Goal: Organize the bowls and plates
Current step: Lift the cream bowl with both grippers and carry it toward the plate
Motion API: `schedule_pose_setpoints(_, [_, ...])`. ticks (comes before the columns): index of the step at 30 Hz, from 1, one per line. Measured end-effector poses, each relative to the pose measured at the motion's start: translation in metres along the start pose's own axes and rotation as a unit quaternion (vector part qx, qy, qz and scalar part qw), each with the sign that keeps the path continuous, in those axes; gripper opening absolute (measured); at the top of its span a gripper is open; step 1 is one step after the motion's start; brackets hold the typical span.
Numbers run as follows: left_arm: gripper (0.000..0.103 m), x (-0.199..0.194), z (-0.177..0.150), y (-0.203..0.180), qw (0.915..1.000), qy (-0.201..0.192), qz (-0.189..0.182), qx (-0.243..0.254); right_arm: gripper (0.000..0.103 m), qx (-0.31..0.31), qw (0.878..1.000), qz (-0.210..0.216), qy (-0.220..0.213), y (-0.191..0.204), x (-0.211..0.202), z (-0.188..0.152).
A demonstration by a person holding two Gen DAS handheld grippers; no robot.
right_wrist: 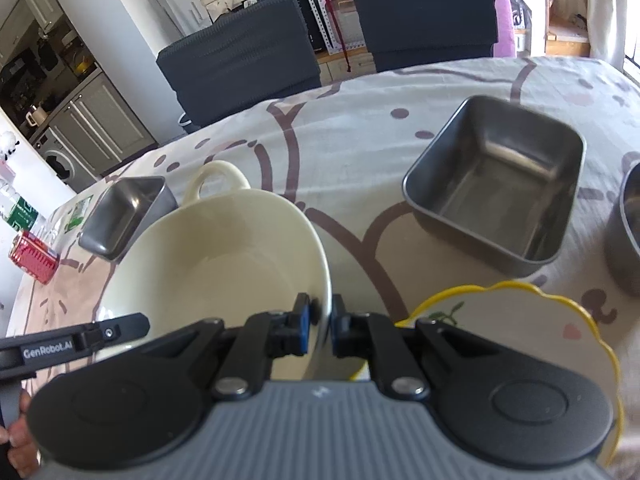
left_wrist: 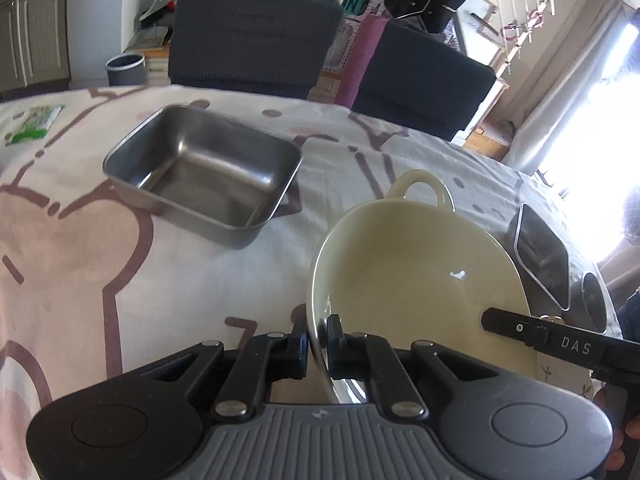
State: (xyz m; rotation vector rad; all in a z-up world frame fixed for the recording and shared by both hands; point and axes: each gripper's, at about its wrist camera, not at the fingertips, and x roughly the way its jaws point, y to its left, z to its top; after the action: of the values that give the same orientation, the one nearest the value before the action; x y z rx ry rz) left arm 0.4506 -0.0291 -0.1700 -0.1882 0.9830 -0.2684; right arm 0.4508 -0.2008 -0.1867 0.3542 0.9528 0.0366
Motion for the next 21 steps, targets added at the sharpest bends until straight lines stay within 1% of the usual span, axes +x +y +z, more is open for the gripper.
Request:
schedule_pose_setpoints(5, [0.009,-0.021,0.002,-0.010,0.9998,-0.021,-0.003,0.003,0.012,0.006,1.000,0.001,-0.018,0.000,-0.022,0.000])
schedule_pose_setpoints(11, [0.009,-0.058,0.000,-0.022,0.9987,-0.049,-0.005,0.011,0.012,0.000,0.999,0.010,-0.044,0.005,-0.056,-0.001])
schedule_pose_setpoints(21, [0.009,-0.122,-0.021,-0.027,0.9966,-0.082,-0.006,0.008,0.011,-0.010,0.997,0.023,-0.074,0.023,-0.117,-0.023])
